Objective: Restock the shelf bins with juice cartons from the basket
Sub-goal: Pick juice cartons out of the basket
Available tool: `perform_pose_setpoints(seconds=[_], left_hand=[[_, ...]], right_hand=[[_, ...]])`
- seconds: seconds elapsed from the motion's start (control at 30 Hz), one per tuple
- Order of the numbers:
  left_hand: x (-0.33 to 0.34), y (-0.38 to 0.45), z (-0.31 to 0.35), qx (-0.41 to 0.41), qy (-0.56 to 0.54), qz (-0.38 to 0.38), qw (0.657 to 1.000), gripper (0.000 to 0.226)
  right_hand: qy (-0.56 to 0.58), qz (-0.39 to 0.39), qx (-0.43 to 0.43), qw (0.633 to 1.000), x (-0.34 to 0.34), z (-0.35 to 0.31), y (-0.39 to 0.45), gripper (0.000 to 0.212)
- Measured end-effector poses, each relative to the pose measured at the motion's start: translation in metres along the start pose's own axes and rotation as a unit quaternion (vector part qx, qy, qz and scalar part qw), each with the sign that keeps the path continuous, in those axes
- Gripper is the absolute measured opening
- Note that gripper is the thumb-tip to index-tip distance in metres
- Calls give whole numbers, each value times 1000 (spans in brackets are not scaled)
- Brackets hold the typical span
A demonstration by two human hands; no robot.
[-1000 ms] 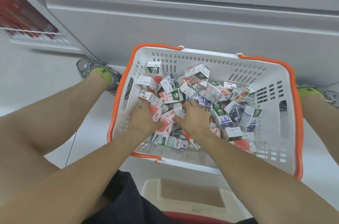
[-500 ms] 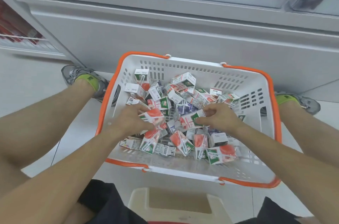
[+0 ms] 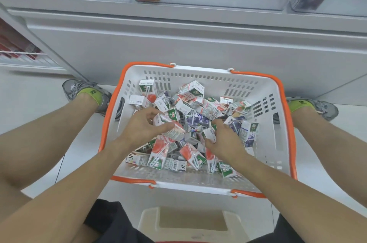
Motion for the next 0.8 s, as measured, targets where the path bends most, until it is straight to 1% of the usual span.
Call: perform_pose_setpoints(seconds=[0.1,0.13,0.23,0.33,0.37,0.43,0.5,0.57,0.63,0.7,0.73,0.8], left_hand=[[9,-2,-10,-76,-45,-11,996,88],[13,-4,-12,-96,-59,-23,993,87],[31,-9,-17,-128,-121,-68,982,68],[49,-17,-25,-192,-219,-127,948,69],[54,-19,-23,-202,-239,-141,939,64],[60,-18,-18,-213,-249,-159,931,46],[66,-20,-9,-221,-238,-202,924,25],[72,-23,-2,-230,-244,-257,906,21],[76,-27,0,-236,-252,-287,894,29],[80,-27,-1,-224,-234,-283,903,45],[80,-27,-2,-212,-215,-267,915,48],[81,-25,-4,-190,-175,-242,935,43]], right_hand=[[-44,6,-23,999,-4,-3,2,55],[-57,3,-32,998,-3,-4,2,53],[-28,-3,-42,999,0,-6,-2,50],[23,14,-20,999,-10,-3,-2,51],[38,23,-8,999,-16,-2,-1,52],[77,39,17,996,-31,0,-1,54],[126,38,46,990,-43,3,1,62],[177,33,78,981,-50,9,2,64],[207,27,97,973,-52,13,1,59],[204,15,101,974,-50,15,-1,58],[200,7,100,975,-48,16,-2,59],[193,-4,97,976,-47,17,-3,58]])
Point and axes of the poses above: each hand's wrist, its own y-axis towards the middle knuckle, its own x-axis out of the palm, z = x × y, the point moved 6 cm from there along y, towards the middle knuckle, and after that the axes turned 10 degrees about z, right-handed, at the moved point
